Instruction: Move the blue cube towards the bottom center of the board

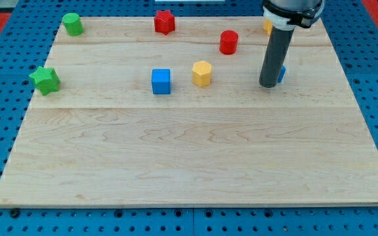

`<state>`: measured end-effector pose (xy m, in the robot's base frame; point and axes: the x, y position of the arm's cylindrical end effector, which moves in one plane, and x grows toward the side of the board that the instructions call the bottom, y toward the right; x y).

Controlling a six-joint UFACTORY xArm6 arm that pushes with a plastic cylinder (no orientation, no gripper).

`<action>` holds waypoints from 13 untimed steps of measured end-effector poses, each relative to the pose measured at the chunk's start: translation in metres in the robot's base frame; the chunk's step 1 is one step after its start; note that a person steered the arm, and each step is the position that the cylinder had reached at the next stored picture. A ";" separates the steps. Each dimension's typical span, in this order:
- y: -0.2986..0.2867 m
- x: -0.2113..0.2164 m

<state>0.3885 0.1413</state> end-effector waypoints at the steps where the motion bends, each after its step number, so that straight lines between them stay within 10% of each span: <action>1: 0.000 0.001; 7: -0.002 0.021; 10: -0.095 -0.069; 11: -0.142 -0.032; 13: -0.051 0.052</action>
<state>0.4403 0.0900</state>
